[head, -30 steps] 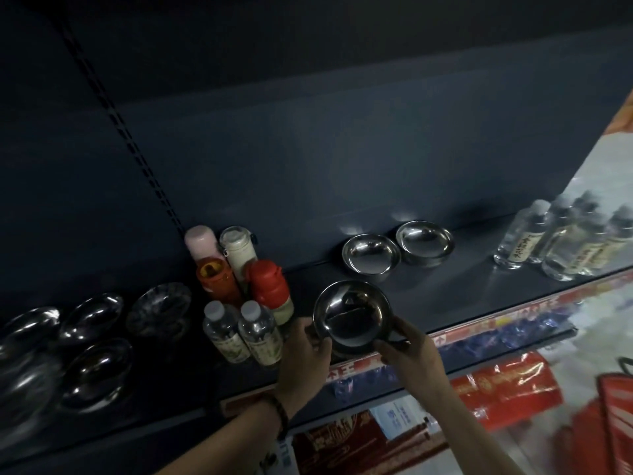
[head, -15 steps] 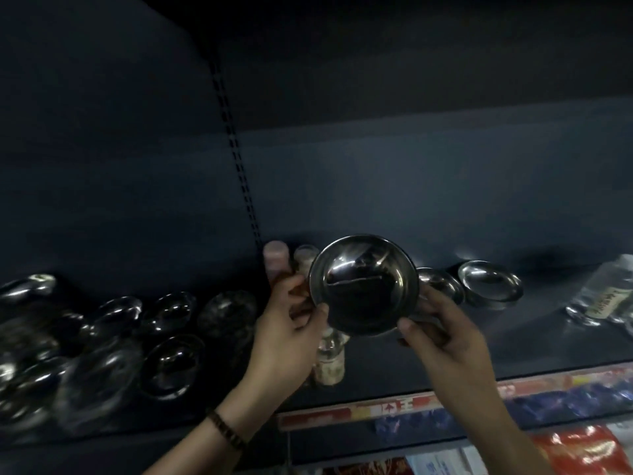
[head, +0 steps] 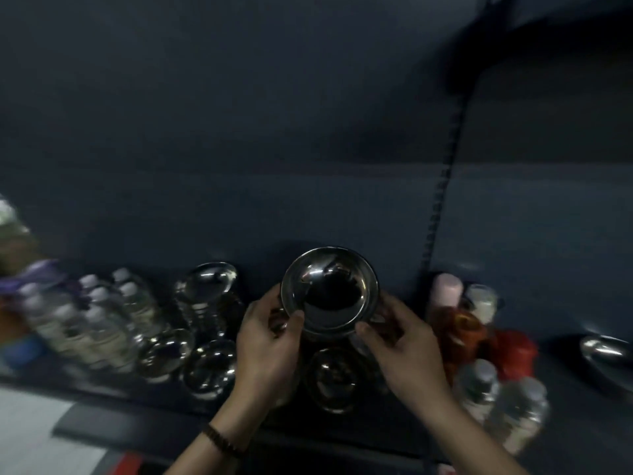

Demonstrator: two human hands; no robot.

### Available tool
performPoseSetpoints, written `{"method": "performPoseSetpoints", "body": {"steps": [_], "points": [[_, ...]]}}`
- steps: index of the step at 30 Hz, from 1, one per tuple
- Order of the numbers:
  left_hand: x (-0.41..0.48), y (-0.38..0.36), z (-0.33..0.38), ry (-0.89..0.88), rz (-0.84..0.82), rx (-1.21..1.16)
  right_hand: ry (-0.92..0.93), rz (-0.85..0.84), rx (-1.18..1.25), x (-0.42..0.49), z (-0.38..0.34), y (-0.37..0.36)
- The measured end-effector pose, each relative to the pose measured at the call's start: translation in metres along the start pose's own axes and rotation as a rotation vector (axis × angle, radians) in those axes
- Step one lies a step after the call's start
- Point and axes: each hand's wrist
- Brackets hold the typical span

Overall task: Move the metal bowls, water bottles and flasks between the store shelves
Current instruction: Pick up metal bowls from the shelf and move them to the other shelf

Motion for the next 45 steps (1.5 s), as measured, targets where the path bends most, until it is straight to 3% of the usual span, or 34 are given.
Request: {"method": "performPoseSetpoints", "body": {"steps": [7, 19, 30, 41, 45], "points": [[0.079, 0.111, -0.043, 0.036, 0.110, -0.093, -0.070, -0.096, -0.011, 0.047, -0.002, -0.156], [0.210, 0.189, -0.112, 0.117, 0.157, 0.227, -0.206, -0.312, -0.213, 0.124, 0.032, -0.319], [0.240, 0.185, -0.155, 0.156, 0.173, 0.333, -0.342, -0.368, -0.182, 0.130, 0.055, -0.342], [0.219, 0.181, -0.140, 0.214, 0.110, 0.314, -0.303, -0.481, -0.255, 0.127, 0.033, -0.320], [0.173, 0.160, -0.119, 0.042, 0.120, 0.462, -0.256, -0.458, -0.295, 0.106, 0.015, -0.286]]}}
Point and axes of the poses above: each hand's wrist, its own x-axis towards the middle knuckle, its own y-axis out of the back of the hand, z = x × y, and after that the axes turned 12 degrees about y, right-handed
